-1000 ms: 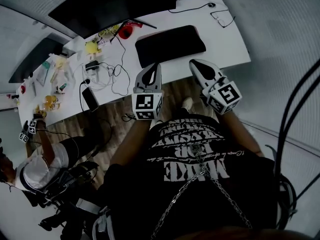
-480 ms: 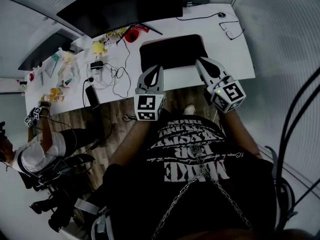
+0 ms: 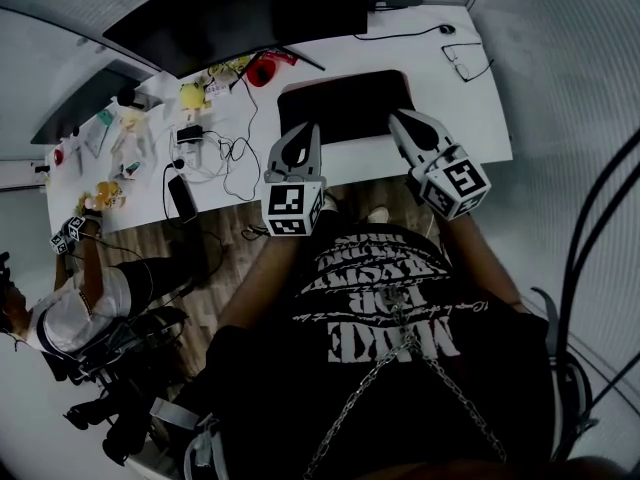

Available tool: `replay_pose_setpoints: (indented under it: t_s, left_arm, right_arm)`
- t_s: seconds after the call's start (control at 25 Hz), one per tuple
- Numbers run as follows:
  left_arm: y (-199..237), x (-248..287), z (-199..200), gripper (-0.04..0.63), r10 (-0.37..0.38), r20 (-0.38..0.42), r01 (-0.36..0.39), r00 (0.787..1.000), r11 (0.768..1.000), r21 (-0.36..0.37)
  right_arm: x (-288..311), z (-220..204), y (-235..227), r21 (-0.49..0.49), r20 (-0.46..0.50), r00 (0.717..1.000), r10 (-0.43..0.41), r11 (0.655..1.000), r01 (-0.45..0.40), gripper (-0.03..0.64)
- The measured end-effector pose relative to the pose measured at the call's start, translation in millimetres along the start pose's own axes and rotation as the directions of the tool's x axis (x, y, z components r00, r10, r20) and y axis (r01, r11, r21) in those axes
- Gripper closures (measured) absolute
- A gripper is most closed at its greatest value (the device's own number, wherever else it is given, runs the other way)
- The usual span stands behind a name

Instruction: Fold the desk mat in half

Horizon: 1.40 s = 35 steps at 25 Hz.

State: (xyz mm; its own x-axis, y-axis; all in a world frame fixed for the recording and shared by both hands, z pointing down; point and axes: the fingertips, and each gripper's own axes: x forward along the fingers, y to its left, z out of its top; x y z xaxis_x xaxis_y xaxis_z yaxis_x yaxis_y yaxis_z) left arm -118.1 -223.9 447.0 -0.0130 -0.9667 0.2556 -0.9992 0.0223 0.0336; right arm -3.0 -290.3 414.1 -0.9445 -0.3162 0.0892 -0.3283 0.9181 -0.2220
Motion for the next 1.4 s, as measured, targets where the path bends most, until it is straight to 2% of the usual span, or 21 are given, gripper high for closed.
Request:
replay_pose_setpoints:
  t_s: [0.52, 0.68, 0.8, 1.0, 1.08, 1.2, 1.24, 1.4]
  left_arm:
    - [65, 52, 17, 0.589, -0.126, 0.044, 0.127, 0.991, 0.991, -0.032]
    - [73, 64, 12, 0.588, -0.170, 0.038, 0.170, 0.985, 0.985, -0.021]
    - [74, 78, 5, 0.588, -0.182, 0.024, 0.182, 0.983, 0.983, -0.020]
    - [84, 110, -22, 0.588, -0.150, -0.054, 0.148, 0.987, 0.988, -0.039]
    - [76, 121, -32, 0.589, -0.193, -0.082, 0.187, 0.978, 0.979, -0.079]
    - [49, 139, -48, 0.588, -0.303, -0.114, 0.278, 0.946, 0.941, -0.191]
    - [42, 146, -53, 0.588, -0.305, -0.131, 0.276, 0.943, 0.940, -0.199]
    - [20, 168, -80, 0.589, -0.243, -0.257, 0.208, 0.935, 0.965, -0.158]
  right_arm:
    - [57, 10, -4, -0.064, -0.044, 0.990, -0.133, 0.989, 0.131, 0.618]
    - [63, 3, -1, -0.067, -0.043, 0.984, -0.171, 0.983, 0.168, 0.618]
    - [63, -12, -7, -0.063, -0.078, 0.979, -0.187, 0.981, 0.183, 0.618]
    - [59, -32, -47, -0.038, -0.151, 0.960, -0.235, 0.972, 0.232, 0.618]
    - [54, -42, -66, -0.036, -0.176, 0.954, -0.244, 0.970, 0.242, 0.618]
    - [45, -60, -100, -0.042, -0.236, 0.938, -0.253, 0.967, 0.251, 0.618]
    - [42, -66, -113, -0.039, -0.262, 0.931, -0.253, 0.967, 0.251, 0.618]
    - [37, -96, -158, -0.003, -0.346, 0.913, -0.214, 0.974, 0.227, 0.617]
